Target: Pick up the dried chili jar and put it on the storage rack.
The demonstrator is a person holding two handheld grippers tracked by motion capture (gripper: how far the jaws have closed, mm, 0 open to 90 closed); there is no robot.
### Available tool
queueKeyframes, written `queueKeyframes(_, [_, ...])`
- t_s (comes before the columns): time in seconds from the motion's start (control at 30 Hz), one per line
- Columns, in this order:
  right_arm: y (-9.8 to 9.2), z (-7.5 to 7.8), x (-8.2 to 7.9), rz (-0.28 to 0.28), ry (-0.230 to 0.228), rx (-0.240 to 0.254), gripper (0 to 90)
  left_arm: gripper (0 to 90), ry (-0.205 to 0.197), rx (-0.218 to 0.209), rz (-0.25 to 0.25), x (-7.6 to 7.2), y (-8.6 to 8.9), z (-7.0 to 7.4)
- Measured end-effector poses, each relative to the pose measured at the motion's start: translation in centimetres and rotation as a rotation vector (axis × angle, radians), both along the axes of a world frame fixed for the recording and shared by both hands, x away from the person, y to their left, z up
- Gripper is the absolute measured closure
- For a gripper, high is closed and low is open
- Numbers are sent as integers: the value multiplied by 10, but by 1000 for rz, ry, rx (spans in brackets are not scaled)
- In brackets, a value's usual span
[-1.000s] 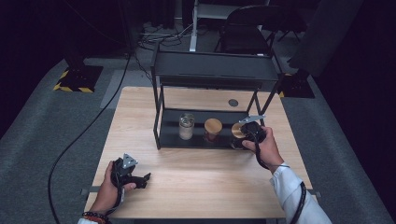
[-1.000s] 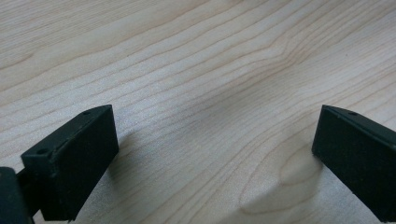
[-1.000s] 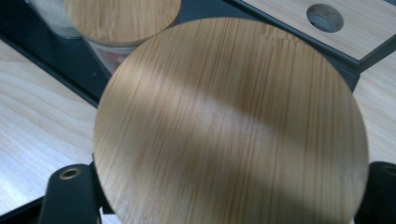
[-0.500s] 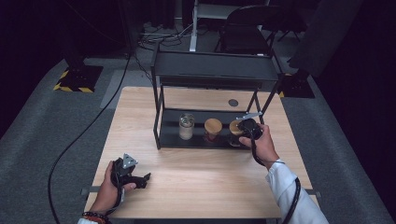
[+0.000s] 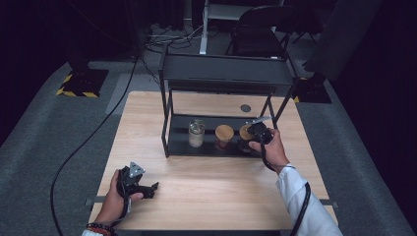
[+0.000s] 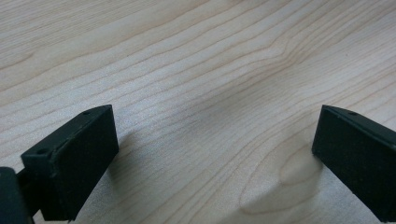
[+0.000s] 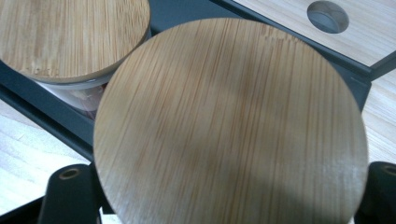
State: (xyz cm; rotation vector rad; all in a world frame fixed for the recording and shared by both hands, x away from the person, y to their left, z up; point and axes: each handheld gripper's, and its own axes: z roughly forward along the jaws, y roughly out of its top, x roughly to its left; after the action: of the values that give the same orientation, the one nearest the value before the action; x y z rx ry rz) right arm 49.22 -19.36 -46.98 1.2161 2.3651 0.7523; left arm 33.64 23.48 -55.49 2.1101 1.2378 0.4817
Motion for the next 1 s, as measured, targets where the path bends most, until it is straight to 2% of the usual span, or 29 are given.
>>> queueKeyframes(0.5, [-1, -12, 11, -35, 6, 3, 247, 1, 0, 0, 0, 0, 0, 0])
queueKeyframes(1.0, [3, -19, 13, -26, 18, 12, 247, 2, 0, 3, -2, 0, 0, 0])
